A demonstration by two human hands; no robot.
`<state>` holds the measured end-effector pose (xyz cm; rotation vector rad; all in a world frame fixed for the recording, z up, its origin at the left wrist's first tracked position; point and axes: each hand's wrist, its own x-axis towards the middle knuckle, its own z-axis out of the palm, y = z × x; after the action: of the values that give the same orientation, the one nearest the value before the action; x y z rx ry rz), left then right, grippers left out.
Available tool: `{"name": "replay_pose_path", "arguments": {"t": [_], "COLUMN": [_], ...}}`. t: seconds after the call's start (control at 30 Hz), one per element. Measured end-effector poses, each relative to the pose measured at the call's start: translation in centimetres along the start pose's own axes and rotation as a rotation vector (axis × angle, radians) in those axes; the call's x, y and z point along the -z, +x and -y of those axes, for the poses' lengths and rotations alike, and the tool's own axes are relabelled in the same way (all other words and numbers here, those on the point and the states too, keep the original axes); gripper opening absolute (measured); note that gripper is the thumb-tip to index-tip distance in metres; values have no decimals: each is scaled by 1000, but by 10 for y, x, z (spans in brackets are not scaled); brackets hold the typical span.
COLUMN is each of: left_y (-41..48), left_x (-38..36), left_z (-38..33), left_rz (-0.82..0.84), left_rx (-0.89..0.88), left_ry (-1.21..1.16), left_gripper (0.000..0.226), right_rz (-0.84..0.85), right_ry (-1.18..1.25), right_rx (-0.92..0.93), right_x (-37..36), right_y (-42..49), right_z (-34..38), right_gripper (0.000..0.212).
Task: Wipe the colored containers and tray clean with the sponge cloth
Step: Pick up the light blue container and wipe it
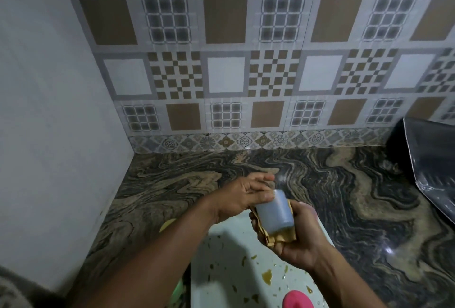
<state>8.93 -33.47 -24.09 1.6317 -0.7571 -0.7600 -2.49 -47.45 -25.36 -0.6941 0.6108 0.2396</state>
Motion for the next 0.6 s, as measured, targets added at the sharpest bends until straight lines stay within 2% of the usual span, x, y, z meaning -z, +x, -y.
{"name": "replay_pose_path", "arguments": {"t": [0.07,0.2,0.23,0.37,0.43,0.5,0.6], "left_y": [1,11,12,10,10,8,3], "left_x": [1,4,5,0,-3,-7,-16], "left_z": [0,-2,0,14,21,26,26], "left_rz": [-5,-22,-12,-22,-99,-220,-388], "left_rx": [39,-28,-42,-80,-112,-167,-291], "left_ry": [-5,61,51,-67,-83,88,406], "left_gripper": [22,14,14,14,13,8,14], "right_rz": [-4,-207,-192,-93,-99,-136,-246], "right_ry": [11,-101,-83,105,173,207,113], "right_rx": [60,327,315,1,-1,91,225], "right_x": [-2,-9,-10,-3,2,1,-8], "right_y": [4,21,22,17,20,24,28], "right_z": [3,7,6,3,7,13,16], "right_gripper": [49,51,51,47,50,56,55]}}
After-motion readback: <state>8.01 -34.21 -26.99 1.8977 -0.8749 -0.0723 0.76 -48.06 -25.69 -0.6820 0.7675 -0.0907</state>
